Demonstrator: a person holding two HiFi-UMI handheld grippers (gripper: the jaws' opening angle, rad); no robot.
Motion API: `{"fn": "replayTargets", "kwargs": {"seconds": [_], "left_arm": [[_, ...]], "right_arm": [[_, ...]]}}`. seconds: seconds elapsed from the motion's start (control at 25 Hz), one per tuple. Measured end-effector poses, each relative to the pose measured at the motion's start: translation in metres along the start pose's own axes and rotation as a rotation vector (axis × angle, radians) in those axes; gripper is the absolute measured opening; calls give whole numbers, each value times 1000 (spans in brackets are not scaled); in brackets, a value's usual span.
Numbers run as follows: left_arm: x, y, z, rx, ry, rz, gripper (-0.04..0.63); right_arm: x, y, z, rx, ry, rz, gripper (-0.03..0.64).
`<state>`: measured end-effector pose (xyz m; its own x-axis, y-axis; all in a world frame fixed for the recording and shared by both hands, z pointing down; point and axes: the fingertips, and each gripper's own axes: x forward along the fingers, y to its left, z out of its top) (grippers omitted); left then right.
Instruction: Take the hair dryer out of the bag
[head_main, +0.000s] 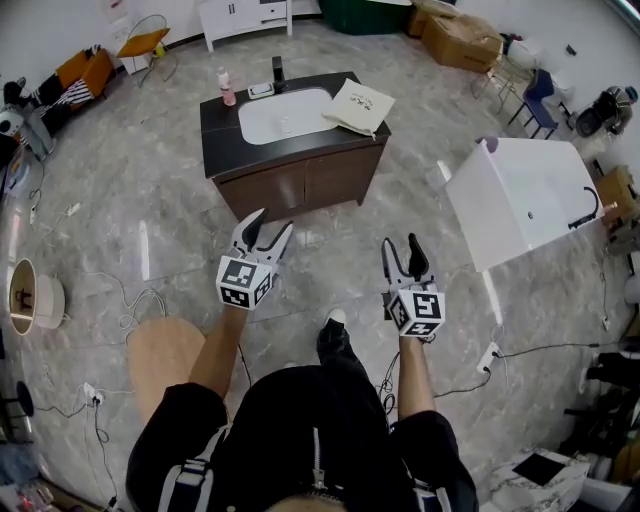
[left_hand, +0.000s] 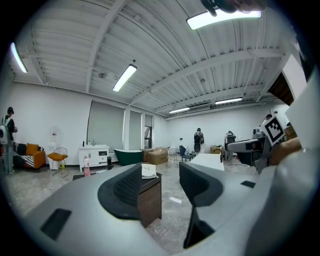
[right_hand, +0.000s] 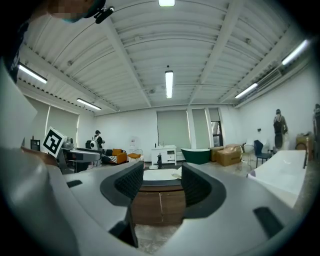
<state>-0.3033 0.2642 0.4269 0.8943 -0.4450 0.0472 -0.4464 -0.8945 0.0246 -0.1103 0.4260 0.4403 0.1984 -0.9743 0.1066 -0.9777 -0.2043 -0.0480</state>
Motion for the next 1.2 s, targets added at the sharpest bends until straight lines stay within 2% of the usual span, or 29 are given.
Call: {"fn": "replayTargets", "kwargs": {"seconds": [0.28,0.48,0.8,1.2], "left_arm": [[94,0,14,-6,2,44,239],[140,-2,21,1,18,57,239],[191,9,19,-4,36,79,239],[257,31,3,-31,36,74,239]], "right_arm": [[71,-67,20,1,6,58,235],[110,-105,26,11,13,82,225],[152,-130,24,15,25,128,229],[208,-162,21,1,31,127,232]]}}
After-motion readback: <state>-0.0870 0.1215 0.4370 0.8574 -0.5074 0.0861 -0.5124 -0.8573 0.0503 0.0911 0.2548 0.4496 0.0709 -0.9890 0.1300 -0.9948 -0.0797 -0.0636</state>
